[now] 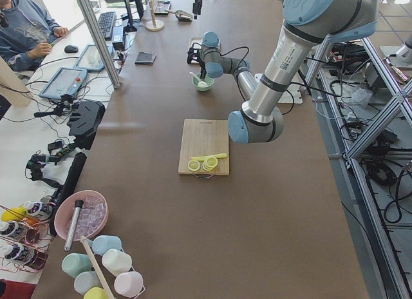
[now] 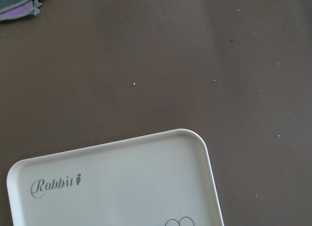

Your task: Put spoon and bun in bowl

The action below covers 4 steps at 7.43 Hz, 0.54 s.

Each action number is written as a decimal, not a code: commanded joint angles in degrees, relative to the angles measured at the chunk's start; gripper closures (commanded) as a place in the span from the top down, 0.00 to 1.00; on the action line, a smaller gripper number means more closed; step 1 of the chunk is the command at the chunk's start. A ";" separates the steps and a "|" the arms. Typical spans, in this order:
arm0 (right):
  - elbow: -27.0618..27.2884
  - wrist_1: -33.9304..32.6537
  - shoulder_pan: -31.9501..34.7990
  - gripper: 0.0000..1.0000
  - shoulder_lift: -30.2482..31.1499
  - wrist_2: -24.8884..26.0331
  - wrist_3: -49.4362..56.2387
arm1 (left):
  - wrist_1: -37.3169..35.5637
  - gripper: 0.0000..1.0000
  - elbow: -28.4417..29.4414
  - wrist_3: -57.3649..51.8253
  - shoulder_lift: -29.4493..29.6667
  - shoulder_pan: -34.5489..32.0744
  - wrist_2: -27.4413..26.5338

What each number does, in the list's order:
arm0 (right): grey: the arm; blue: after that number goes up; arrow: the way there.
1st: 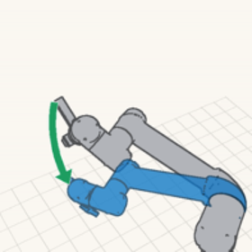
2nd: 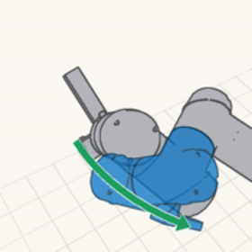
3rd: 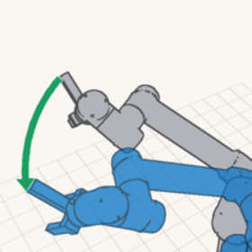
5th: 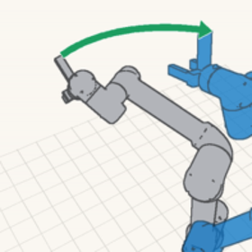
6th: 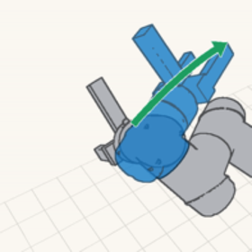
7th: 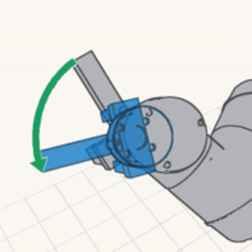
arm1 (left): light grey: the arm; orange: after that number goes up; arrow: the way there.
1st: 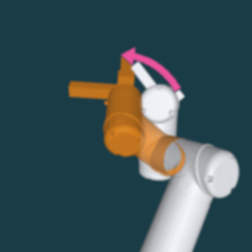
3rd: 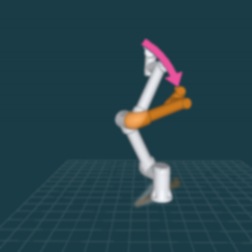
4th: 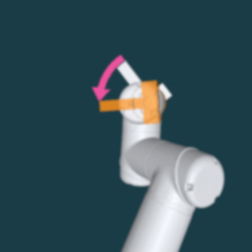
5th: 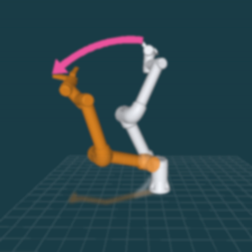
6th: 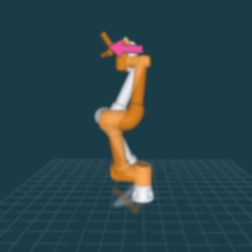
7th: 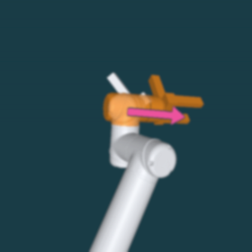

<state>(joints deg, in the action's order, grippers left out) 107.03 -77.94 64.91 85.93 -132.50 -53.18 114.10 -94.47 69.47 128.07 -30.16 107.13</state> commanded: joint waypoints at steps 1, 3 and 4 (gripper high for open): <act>-0.07 -0.02 0.65 1.00 -0.15 -0.04 0.01 | -0.46 0.98 -4.19 -0.64 -4.20 -0.69 -0.09; -0.51 -0.55 3.54 1.00 0.72 -0.04 6.46 | -2.46 0.98 -7.73 -7.81 -10.53 -7.15 5.94; -1.73 -0.55 5.56 1.00 1.60 -0.04 11.56 | -6.92 0.98 -8.53 -14.38 -11.87 -11.98 9.64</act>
<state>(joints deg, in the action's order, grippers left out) 106.41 -78.38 68.17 86.56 -132.54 -47.42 111.31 -101.61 62.05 118.70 -36.62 112.22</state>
